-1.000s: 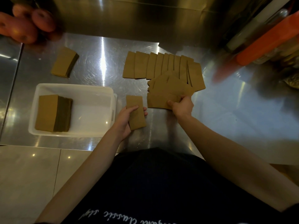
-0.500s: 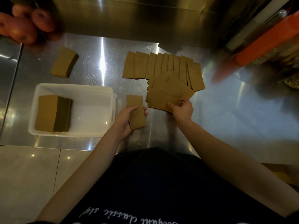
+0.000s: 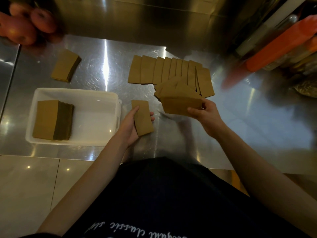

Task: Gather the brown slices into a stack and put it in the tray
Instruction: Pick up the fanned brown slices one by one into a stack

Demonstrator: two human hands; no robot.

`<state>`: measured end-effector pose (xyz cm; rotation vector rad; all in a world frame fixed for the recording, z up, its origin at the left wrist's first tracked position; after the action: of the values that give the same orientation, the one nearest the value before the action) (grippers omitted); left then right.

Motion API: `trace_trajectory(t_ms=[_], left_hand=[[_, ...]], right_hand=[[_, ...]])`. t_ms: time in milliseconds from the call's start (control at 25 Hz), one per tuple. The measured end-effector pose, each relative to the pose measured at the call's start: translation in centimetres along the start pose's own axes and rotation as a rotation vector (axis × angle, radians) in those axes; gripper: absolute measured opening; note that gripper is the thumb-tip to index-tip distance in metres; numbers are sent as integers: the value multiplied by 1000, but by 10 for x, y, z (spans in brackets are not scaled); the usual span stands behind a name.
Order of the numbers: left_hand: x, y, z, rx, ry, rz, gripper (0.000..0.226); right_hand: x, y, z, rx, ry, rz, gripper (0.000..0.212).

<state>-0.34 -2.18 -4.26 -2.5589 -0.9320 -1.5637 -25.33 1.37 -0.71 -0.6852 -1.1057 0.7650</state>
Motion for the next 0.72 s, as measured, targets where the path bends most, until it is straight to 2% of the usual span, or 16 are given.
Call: trace_trajectory(t_ms=[160, 320, 440, 520, 600, 720], left_hand=[[1, 4, -7, -33, -121, 28, 63], [5, 5, -21, -58, -251, 58, 46], [9, 5, -33, -131, -325, 101, 48], [11, 5, -38, -161, -331, 133, 57], [14, 4, -43, -152, -375, 174, 68], [20, 1, -50, -102, -462, 224, 78]], right_hand=[[6, -46, 18, 44, -222, 104, 30], [4, -83, 17, 359, -420, 158, 33], [4, -104, -2, 487, -513, 208, 35], [2, -111, -16, 535, -532, 230, 29], [-1, -113, -29, 609, -483, 259, 30], [-4, -111, -44, 741, -324, 359, 52]])
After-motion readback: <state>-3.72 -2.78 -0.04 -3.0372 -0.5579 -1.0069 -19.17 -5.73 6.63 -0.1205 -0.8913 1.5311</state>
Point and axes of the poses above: each hand's wrist, its own x-axis away from the middle knuckle, its own z-axis out of the back of the hand, y = z × x, the point moved 4 cm from there along -x, towards the middle knuckle, and after that the axes turned 10 degrees about x, right-handed, at the moved point
